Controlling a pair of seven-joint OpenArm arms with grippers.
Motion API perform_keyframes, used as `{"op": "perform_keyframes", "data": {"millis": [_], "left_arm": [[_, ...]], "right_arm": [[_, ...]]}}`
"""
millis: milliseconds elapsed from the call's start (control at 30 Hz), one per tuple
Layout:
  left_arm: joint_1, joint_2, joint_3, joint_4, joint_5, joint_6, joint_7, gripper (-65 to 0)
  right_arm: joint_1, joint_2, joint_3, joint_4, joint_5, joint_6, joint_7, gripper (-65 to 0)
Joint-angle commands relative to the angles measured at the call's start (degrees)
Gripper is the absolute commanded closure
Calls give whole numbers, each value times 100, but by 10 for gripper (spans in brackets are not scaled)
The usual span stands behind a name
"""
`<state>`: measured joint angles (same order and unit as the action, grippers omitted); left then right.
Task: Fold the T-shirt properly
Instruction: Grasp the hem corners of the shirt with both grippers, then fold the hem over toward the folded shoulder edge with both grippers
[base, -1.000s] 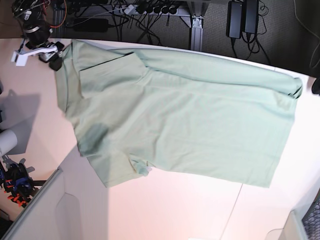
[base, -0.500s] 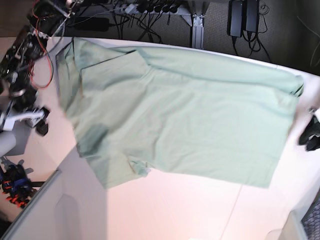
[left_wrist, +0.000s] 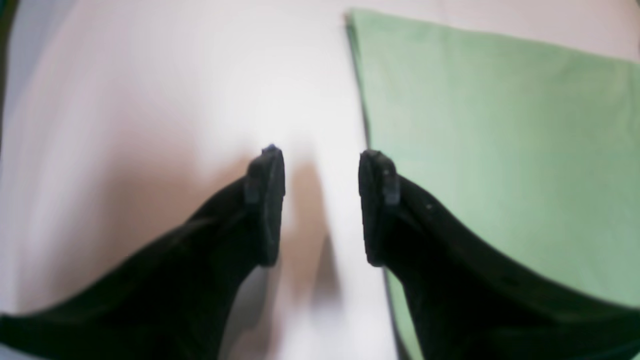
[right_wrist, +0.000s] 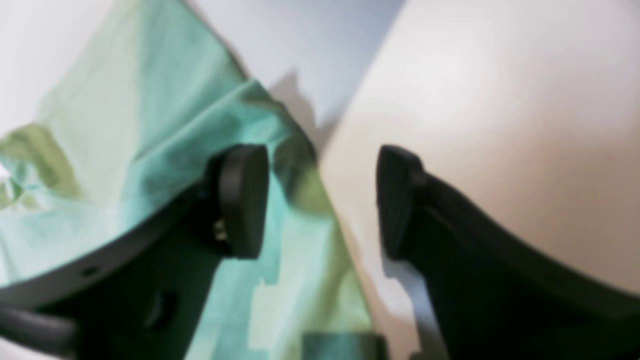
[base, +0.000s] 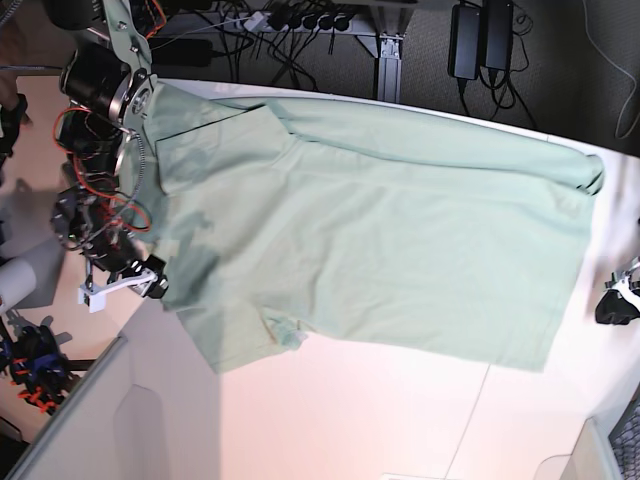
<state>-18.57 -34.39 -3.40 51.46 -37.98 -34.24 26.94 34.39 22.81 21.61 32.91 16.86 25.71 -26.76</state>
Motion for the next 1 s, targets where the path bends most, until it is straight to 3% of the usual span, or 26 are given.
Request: {"op": "perform_keyframes", "data": {"millis": [0,433,567,767,967], "left_arm": [[-313,-50,-31,-111,-98,-46,-212,-280],[-1469,793,-31,-2009,365,-33,-793,-279],[-1552,1062,-31,-2210,584,361,-855,-280],[-1572,1228,66,-2232,590,358,-857,-279],[-1567,1279,782,-2232,636,358,-1193,-277]], "right_arm": [[107,35,2,24,-15,4,-59,-345],[98,-304,2,31,72,22,-350,-345],[98,-369,2,35,144,24,-350,-344],[98,-505,2,42,315,37,-376,-343],[103,-715,2,120,308,70,-369,-343]]}}
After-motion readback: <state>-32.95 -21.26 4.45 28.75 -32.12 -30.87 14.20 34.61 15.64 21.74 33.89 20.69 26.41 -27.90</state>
